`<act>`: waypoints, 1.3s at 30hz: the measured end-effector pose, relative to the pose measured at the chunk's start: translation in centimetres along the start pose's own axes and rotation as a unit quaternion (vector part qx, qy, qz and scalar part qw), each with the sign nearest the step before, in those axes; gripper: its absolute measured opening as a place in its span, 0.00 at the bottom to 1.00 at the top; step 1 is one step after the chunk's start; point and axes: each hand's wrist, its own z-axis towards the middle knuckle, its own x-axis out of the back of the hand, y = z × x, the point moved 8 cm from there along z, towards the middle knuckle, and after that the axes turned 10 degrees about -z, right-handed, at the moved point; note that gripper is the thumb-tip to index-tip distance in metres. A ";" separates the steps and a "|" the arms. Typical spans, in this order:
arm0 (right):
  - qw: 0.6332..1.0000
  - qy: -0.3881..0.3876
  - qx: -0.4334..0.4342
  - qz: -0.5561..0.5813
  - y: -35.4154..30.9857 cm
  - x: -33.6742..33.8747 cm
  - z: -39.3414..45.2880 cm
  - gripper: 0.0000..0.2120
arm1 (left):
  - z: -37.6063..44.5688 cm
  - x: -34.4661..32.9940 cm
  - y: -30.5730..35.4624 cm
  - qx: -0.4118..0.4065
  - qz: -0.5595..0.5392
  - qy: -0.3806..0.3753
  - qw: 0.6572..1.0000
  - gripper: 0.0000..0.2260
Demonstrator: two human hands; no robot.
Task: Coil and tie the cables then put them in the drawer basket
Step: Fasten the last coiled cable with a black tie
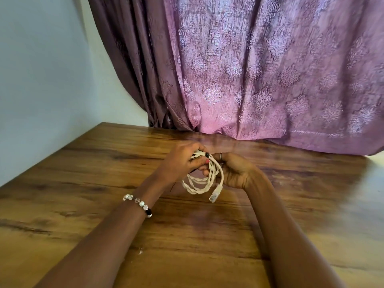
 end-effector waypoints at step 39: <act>0.819 0.348 0.391 -0.235 -6.3 0.4 -3.8 0.04 | -0.9 -1.8 -3.2 0.217 -0.234 0.002 0.948 0.09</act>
